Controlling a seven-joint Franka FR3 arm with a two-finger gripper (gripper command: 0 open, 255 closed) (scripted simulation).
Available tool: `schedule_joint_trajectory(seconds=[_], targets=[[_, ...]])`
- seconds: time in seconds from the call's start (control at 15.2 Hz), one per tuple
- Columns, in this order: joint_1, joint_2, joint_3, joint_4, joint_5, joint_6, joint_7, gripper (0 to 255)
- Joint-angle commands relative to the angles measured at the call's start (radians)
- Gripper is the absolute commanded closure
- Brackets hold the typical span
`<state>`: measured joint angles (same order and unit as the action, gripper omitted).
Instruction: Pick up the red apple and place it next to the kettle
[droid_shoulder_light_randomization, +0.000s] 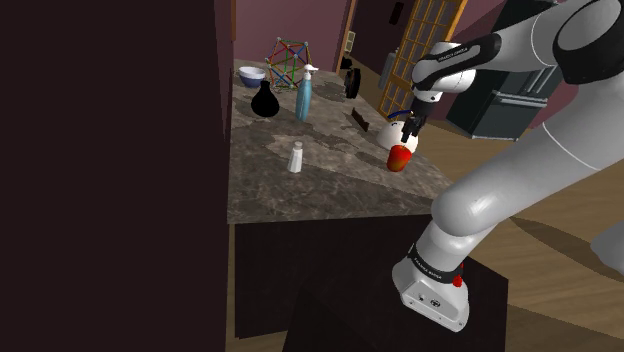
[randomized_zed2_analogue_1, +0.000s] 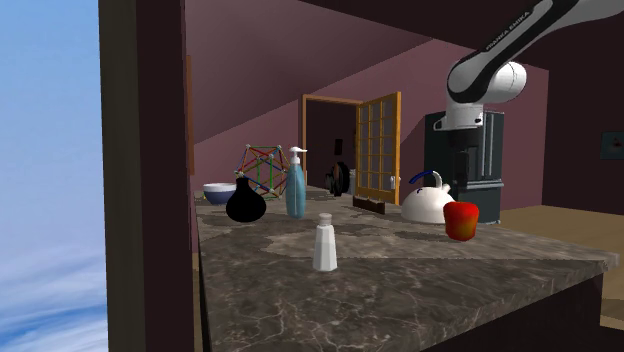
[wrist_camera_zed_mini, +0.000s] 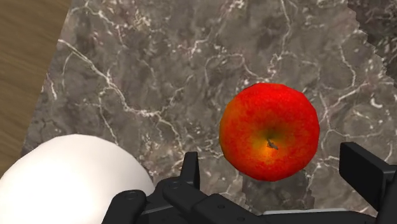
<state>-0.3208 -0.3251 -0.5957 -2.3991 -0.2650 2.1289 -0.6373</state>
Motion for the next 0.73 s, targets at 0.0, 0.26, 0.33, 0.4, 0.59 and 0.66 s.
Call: schedule_joint_trajectory(seconds=[0.0,0.26,0.33,0.4,0.59,0.66], targets=[[0.001,-0.018,0.012,0.035,0.001,-0.054,0.003,0],[0.001,-0.042,0.028,0.076,0.001,-0.118,0.007,0],[0.001,-0.042,0.028,0.077,0.001,-0.118,0.007,0],[0.001,-0.042,0.028,0.077,0.001,-0.118,0.007,0],[0.001,-0.042,0.028,0.077,0.001,-0.118,0.007,0],[0.001,-0.042,0.028,0.076,0.001,-0.118,0.007,0]])
